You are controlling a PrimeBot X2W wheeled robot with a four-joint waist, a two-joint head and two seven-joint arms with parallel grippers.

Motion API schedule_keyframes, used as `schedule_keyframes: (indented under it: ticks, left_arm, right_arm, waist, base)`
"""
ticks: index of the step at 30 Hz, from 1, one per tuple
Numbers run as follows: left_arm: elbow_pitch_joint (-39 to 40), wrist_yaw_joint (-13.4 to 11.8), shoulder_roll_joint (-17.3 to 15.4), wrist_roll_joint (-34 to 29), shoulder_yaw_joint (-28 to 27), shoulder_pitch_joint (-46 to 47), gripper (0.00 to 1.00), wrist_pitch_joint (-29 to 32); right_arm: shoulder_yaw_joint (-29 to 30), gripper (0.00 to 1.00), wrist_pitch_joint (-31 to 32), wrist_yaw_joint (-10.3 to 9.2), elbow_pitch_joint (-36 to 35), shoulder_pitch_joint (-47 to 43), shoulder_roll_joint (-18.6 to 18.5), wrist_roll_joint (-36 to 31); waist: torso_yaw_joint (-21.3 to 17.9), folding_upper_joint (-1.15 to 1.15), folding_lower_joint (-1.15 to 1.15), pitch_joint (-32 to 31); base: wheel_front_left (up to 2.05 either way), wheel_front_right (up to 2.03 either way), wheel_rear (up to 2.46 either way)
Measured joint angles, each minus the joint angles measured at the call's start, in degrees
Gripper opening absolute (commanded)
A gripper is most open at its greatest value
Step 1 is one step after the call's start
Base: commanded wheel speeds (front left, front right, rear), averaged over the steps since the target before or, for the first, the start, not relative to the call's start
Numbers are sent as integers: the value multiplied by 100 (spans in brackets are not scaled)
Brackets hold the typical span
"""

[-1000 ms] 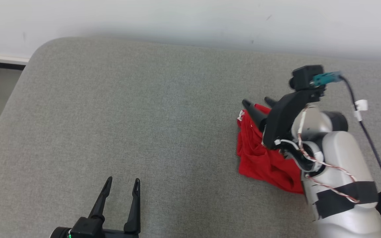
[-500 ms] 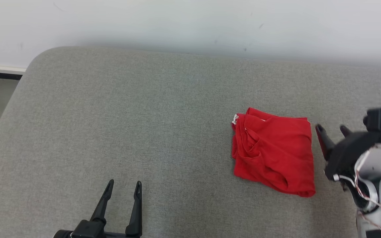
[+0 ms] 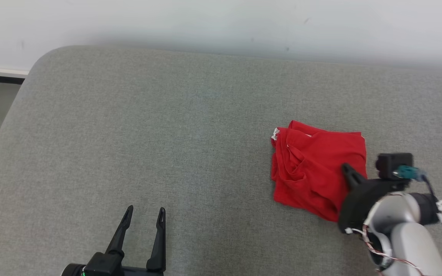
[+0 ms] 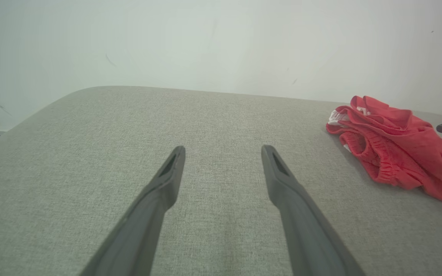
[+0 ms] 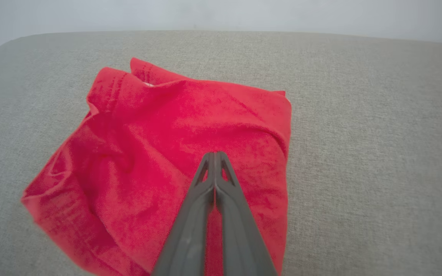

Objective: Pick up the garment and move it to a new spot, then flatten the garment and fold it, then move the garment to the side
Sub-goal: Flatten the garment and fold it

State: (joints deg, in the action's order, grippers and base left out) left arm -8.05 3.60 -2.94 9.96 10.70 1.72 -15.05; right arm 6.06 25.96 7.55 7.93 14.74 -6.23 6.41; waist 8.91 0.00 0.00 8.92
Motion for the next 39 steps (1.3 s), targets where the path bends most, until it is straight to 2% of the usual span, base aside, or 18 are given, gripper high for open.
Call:
schedule_keyframes:
  ticks: [7, 13, 20, 24, 26, 31, 35, 39]
  left_arm:
    - [-19, 43, 0, -13, -5, 40, 100, 0]
    - [-24, 44, 0, -13, 1, 21, 100, 0]
    - [-3, 42, 0, -13, -32, -66, 100, 0]
    - [-5, 37, 0, -13, -16, -79, 100, 0]
    - [-8, 38, 0, -14, -14, -82, 100, 0]
    - [-22, 38, 0, -31, -24, -103, 100, 0]
    - [-10, 40, 1, -31, -19, -110, 100, 0]
    - [25, 42, 0, -27, 24, -37, 100, 0]
  right_arm:
    - [-684, 0, -382, 0, 578, 303, 90, -233]
    - [-1291, 0, -381, 0, 842, 240, 163, -252]
    - [-1972, 0, -180, 0, 890, -55, 192, -32]
    - [-2239, 0, -118, 0, 784, -132, 224, 398]
    - [-2256, 0, -120, 0, 614, -130, 242, 768]
    - [-1975, 0, -180, 0, -10, 15, 256, 969]
    - [-1395, 0, -125, 0, -243, 129, 244, 699]
    - [-728, 0, -76, 0, -83, 357, 242, 237]
  waist:
    - [103, 0, 0, 29]
    - [175, 0, 0, -29]
    - [141, 0, 0, -97]
    - [97, 0, 0, -124]
    - [80, 0, 0, -143]
    - [47, 0, 0, -180]
    - [45, 0, 0, -142]
    - [80, 0, 0, -45]
  base:
    - [0, 0, 0]
    - [0, 0, 0]
    - [0, 0, 0]
    - [0, 0, 0]
    - [0, 0, 0]
    - [0, 0, 0]
    - [0, 0, 0]
    - [0, 0, 0]
